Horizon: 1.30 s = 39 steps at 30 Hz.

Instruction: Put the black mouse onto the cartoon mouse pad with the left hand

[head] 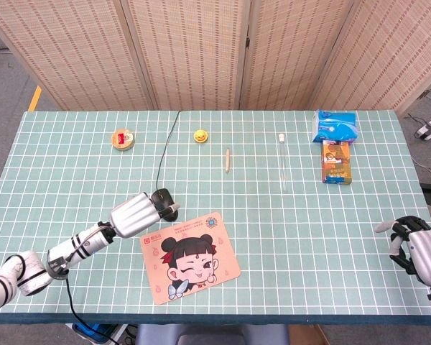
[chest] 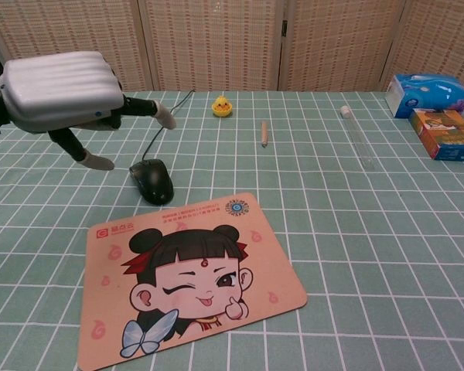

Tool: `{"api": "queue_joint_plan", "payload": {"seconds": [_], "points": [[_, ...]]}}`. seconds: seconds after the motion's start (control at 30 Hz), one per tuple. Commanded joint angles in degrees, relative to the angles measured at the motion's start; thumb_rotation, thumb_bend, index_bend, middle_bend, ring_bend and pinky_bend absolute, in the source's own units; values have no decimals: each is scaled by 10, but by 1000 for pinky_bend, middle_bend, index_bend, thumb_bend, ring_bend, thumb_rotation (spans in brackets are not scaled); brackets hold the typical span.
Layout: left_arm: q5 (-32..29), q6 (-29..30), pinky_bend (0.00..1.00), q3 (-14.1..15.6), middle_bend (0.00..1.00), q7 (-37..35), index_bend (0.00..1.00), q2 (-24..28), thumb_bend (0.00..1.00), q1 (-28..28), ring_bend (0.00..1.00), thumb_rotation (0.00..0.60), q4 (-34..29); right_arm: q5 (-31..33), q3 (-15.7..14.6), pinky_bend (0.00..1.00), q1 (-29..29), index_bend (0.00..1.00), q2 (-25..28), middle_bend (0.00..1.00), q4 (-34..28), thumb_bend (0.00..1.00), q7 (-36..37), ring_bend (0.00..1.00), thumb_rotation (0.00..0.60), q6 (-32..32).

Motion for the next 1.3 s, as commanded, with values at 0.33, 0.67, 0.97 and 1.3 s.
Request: {"api": "queue_joint_plan", "payload": {"seconds": [0.33,0.67,0.97,1.3], "points": [[4,-52,1000,35,1000,-11,268,-57,43,-73,1000,600,91,22,6,265,5,421,7,343,17,448,40,343,600,-18],[-13,-72,1000,62,1000,-46,304,-85,39,-104,1000,600,152,41,9,265,16,421,3,344,28,447,49,344,600,-51],[-33,-94,1000,78,1000,-47,317,-99,39,-121,1000,600,177,47,11,265,22,421,0,344,33,448,51,343,600,-65],[-56,-112,1000,90,1000,-36,320,-114,39,-129,1000,600,193,54,13,265,24,421,-1,344,37,448,55,344,600,-72]]}}
